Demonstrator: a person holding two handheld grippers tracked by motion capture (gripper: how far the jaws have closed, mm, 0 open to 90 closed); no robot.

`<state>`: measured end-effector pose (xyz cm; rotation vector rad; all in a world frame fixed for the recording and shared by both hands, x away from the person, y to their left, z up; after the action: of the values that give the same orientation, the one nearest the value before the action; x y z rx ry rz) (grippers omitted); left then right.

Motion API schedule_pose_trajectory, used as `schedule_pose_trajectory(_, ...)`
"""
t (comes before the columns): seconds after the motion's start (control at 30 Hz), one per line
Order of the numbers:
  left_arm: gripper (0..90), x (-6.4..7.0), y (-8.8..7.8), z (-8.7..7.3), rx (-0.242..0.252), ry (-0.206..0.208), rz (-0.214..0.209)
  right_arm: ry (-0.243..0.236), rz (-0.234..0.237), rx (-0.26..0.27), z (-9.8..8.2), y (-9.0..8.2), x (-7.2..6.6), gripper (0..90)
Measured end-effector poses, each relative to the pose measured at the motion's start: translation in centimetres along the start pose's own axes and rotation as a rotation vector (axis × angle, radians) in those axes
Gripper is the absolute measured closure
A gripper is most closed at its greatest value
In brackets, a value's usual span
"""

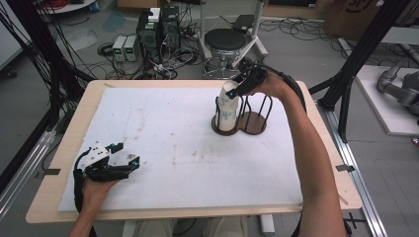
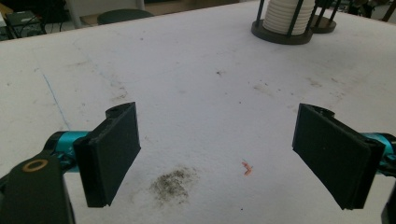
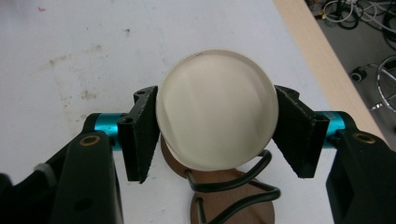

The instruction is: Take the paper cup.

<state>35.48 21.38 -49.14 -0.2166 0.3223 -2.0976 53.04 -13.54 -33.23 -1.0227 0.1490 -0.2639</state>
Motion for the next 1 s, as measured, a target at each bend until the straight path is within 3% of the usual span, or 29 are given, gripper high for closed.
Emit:
schedule_pose_trajectory(0.27, 14.8, 0.0, 0.0, 0.0, -0.001, 0.001, 0.0, -0.01, -0.022, 0.042, 1.7, -3.6, -0.3, 37.6)
schedule_pose_trajectory(0.4, 14.8, 0.0, 0.0, 0.0, -0.001, 0.001, 0.0, -0.009, -0.03, 0.042, 1.9, -4.3, -0.4, 37.6)
schedule_pose_trajectory(0.77, 14.8, 0.0, 0.0, 0.0, 0.001, -0.001, 0.0, -0.005, -0.037, 0.041, 2.0, -4.9, -0.6, 37.6)
schedule_pose_trajectory(1.0, 14.8, 0.0, 0.0, 0.0, -0.005, 0.0, -0.002, -0.006, -0.032, 0.112, 1.5, -5.3, -2.0, 37.5)
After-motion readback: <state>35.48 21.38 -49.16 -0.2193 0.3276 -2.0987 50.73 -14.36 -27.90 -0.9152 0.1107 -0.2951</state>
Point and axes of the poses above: each handheld gripper's, and its own axes: y roughly forward along the jaws, z roughly out of its top, x roughly to its right, the point moved 9 cm from there along y, roughly forward along the jaws, and after that the axes turned 6 degrees about z, right-handed, at the moved point
